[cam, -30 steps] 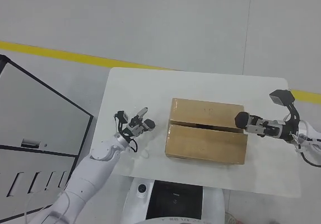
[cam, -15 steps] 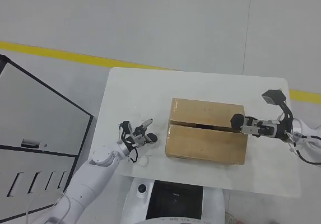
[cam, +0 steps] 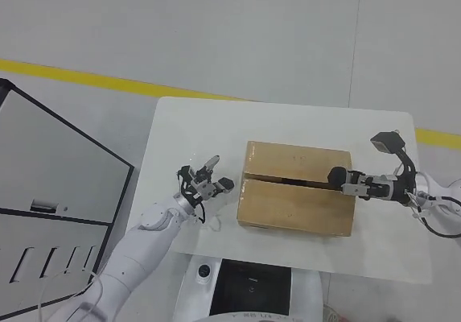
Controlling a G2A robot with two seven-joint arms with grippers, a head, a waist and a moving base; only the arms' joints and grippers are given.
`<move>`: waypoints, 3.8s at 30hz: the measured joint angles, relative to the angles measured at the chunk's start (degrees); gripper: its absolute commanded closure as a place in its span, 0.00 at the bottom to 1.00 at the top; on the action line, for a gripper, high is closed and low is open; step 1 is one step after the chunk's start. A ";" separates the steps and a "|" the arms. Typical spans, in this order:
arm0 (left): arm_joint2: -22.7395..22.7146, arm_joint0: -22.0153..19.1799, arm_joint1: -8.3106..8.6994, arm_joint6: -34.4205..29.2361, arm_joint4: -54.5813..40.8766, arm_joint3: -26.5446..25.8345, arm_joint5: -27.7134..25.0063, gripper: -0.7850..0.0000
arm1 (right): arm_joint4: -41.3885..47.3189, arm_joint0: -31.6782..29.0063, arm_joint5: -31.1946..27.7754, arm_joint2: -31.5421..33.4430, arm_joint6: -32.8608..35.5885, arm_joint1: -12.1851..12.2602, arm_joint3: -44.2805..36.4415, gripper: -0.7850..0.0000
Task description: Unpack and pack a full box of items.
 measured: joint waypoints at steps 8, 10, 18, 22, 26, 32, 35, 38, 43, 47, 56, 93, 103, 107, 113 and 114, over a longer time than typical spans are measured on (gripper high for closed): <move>-1.75 -0.29 -0.32 -1.15 -2.27 0.46 -2.61 0.00 | 0.38 0.39 0.77 -0.05 0.78 -0.14 -0.24 0.00; -1.97 0.18 -0.02 -2.13 -0.61 0.64 -0.36 0.00 | 0.40 0.51 0.82 -0.01 0.82 -0.17 0.00 0.00; -5.17 5.45 2.42 -8.62 5.58 -2.94 13.76 0.00 | 0.56 0.76 1.28 -0.56 1.29 -0.40 0.27 0.00; -5.29 6.34 2.53 -8.81 4.90 -5.21 16.78 0.00 | 0.86 1.00 1.44 -0.80 1.45 -0.54 0.50 0.00; -3.82 5.35 1.61 -8.54 0.11 -5.19 16.81 0.00 | 0.44 1.20 1.43 -0.78 1.44 -0.56 0.61 0.00; -2.04 3.03 -0.03 -9.07 -7.60 -2.64 12.42 0.00 | -0.01 1.05 1.34 -0.85 1.35 -0.51 0.55 0.00; -1.42 2.00 -0.57 -9.25 -9.18 -1.44 11.05 0.00 | -0.03 0.94 1.38 -1.00 1.39 -0.52 0.28 0.00; -0.98 1.42 -1.10 -9.28 -11.19 -0.45 10.22 0.00 | -0.07 0.95 1.53 -1.08 1.54 -0.50 0.08 0.00; -0.68 0.60 -2.02 -9.23 -15.59 0.95 8.97 0.00 | 0.08 1.18 1.80 -1.19 1.80 -0.48 -0.13 0.00; -1.40 0.14 -2.36 -8.77 -16.79 1.87 6.83 0.00 | 0.21 1.44 2.08 -1.42 2.09 -0.53 -0.10 0.00; -3.57 -0.11 -2.59 -9.07 -18.21 3.48 5.30 0.00 | 0.43 2.18 2.35 -2.20 2.36 -0.83 0.18 0.00; -4.07 -0.75 -5.29 -13.05 -23.75 3.36 4.14 0.00 | -0.45 2.92 1.68 -4.50 1.69 -0.57 -0.20 0.00; -4.67 0.51 -5.75 -14.78 -25.54 3.99 5.25 0.00 | -0.52 2.94 1.37 -5.09 1.38 -0.30 -0.42 0.00; -5.78 0.40 -5.88 -15.61 -26.51 3.28 3.92 0.00 | -0.72 3.31 1.30 -5.30 1.31 -0.29 -0.03 0.00; -5.84 0.42 -6.19 -16.37 -26.78 2.83 3.25 0.00 | -2.17 4.24 1.46 -6.31 1.47 -0.43 0.20 0.00; -6.26 0.14 -5.94 -16.23 -24.98 3.65 2.32 0.00 | -2.44 4.48 1.51 -6.45 1.52 -0.44 0.38 0.00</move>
